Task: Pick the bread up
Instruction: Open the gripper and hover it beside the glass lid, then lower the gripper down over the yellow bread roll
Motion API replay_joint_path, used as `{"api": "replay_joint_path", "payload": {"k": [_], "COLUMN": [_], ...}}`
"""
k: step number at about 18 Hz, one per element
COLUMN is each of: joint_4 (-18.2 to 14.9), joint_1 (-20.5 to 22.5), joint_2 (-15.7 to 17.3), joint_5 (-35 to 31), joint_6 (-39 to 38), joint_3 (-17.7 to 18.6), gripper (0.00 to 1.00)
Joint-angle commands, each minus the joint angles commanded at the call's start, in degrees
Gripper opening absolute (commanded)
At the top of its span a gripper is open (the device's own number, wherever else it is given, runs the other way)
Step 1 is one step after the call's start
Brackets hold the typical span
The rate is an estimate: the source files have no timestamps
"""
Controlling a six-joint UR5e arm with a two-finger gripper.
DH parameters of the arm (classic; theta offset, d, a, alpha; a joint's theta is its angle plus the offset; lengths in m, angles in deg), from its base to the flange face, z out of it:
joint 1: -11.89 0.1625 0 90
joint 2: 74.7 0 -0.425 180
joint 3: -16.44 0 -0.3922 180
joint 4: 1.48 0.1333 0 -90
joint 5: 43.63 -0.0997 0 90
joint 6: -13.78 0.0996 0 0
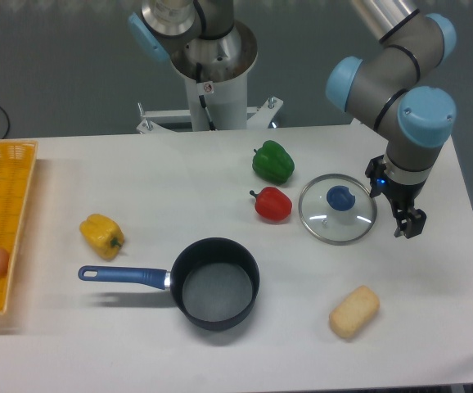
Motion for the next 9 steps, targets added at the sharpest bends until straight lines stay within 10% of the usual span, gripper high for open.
{"api": "replay_joint_path", "payload": {"k": [9], "joint_4": [4.11], "joint_1": [-6.85], "joint_2": [-7.38], "joint_5": [0.35], "joint_6": [-18.56], "joint_3": [-8.17], "gripper": [1.00]}}
